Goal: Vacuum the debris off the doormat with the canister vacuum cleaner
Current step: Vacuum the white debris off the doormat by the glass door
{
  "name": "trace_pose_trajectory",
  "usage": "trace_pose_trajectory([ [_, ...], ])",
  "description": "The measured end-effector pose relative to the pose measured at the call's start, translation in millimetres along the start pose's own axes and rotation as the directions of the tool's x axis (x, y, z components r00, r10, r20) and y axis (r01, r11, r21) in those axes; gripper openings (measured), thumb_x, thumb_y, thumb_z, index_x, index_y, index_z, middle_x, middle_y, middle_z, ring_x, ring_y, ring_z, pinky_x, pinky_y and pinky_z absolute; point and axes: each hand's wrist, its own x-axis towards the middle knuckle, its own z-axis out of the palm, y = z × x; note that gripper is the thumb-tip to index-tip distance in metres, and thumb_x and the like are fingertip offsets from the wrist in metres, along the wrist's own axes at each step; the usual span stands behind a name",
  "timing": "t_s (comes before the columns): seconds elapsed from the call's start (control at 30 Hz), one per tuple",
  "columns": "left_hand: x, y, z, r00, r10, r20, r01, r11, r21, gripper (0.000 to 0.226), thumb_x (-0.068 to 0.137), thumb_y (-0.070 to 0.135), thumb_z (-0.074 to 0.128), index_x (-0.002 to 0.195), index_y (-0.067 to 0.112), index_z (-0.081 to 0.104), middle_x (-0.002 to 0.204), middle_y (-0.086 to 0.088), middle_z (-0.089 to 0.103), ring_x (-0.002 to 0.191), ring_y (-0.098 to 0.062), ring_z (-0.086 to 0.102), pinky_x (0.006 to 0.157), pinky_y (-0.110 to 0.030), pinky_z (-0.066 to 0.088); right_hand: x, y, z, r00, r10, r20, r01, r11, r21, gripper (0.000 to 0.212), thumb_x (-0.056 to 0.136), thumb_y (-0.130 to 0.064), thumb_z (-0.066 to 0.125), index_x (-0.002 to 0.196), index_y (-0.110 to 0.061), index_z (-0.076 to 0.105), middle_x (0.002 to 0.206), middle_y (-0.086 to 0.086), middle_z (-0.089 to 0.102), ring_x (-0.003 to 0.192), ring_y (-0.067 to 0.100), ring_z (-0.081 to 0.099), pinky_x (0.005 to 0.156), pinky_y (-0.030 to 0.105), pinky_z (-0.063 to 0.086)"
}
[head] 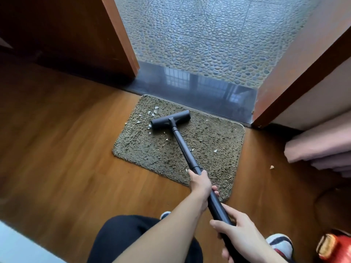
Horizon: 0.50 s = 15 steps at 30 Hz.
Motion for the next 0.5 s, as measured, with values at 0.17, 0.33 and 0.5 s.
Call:
trace_pose_trajectory([
  [0.17,2.5,17.2,-32.4,1.000,-0.002,0.029,0.002,1.000,0.030,0.034,0.105,0.019,0.040,0.138,0.017,0.033,0.074,-0.007,0.044,0.040,-0.011,0.045,0.037,-0.020,0.043,-0.4,-8.0,37.5,1.000,0.003,0.003,-0.004,0.998,0.070,0.041,0.091,-0.011,0.070,0.118,-0.042,0.064,0.064,0.011,0.058,0.041,0.028,0.058,0.037,0.028,0.047],
  [0.33,-14.6,19.3,-58.8,0.998,-0.007,0.065,0.004,0.999,0.038,0.029,0.105,0.018,0.038,0.133,0.016,0.033,0.077,-0.008,0.044,0.046,-0.013,0.046,0.037,-0.020,0.044,-16.1,-9.3,61.9,1.000,0.025,0.019,-0.026,0.997,0.072,0.035,0.091,-0.007,0.068,0.117,-0.031,0.066,0.067,0.016,0.055,0.039,0.026,0.055,0.035,0.026,0.045],
  [0.5,-40.4,3.3,-77.7,0.995,-0.018,0.101,0.010,0.997,0.073,0.041,0.106,0.019,0.037,0.144,0.017,0.024,0.075,-0.008,0.046,0.048,-0.014,0.048,0.038,-0.020,0.045,-44.5,5.9,79.4,0.999,0.029,0.026,-0.030,0.998,0.047,0.020,0.091,-0.005,0.068,0.109,-0.016,0.068,0.069,0.019,0.053,0.038,0.026,0.053,0.035,0.026,0.044],
])
